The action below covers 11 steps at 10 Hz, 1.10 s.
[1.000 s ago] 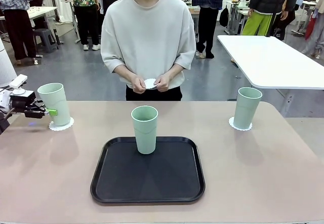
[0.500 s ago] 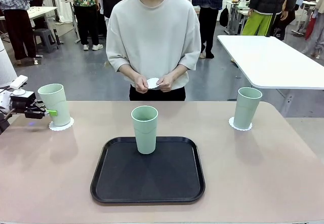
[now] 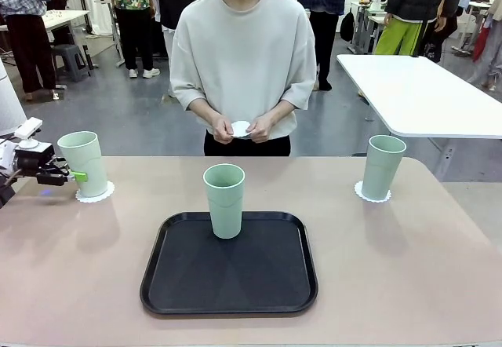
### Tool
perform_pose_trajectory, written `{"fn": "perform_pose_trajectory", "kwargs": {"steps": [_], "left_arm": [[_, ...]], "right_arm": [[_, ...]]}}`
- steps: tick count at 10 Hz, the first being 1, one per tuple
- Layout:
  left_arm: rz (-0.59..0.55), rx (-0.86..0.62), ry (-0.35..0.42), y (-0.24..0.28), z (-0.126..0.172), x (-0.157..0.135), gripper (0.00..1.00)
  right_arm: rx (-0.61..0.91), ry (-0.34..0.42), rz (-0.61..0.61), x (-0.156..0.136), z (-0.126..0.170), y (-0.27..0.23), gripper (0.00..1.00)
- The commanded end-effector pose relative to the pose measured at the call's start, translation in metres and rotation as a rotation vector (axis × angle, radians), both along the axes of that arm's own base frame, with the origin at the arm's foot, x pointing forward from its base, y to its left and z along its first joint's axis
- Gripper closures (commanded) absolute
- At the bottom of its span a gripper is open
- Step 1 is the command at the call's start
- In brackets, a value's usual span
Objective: Place coasters on the table and set cups on them.
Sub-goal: Take one Reusable plastic cup from the Flat Tray and place it on a coaster set by the human.
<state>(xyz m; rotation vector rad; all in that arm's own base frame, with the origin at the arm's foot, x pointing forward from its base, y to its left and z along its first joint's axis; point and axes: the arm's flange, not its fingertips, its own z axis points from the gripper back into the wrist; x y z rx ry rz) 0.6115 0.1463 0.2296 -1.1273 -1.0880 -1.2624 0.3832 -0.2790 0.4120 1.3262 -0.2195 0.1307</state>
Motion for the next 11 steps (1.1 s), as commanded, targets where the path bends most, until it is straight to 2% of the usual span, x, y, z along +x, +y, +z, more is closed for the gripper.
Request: {"fn": "perform_pose_trajectory", "kwargs": {"steps": [1, 3, 4, 11], "left_arm": [[-0.012, -0.007, 0.023, 0.0015, 0.0046, -0.0022, 0.15], [-0.021, -0.011, 0.027, 0.0010, 0.0033, -0.0016, 0.15], [-0.026, -0.014, 0.037, 0.0008, 0.0028, -0.0015, 0.00], [-0.069, -0.005, 0.070, 0.0016, 0.0015, -0.0016, 0.00]], "right_arm": [[-0.003, 0.007, -0.005, -0.0015, 0.0000, 0.0023, 0.00], [-0.003, 0.007, -0.005, -0.0015, 0.0000, 0.0023, 0.00], [-0.003, 0.007, -0.005, -0.0015, 0.0000, 0.0023, 0.00], [-0.003, 0.007, -0.005, -0.0015, 0.0000, 0.0023, 0.00]]}}
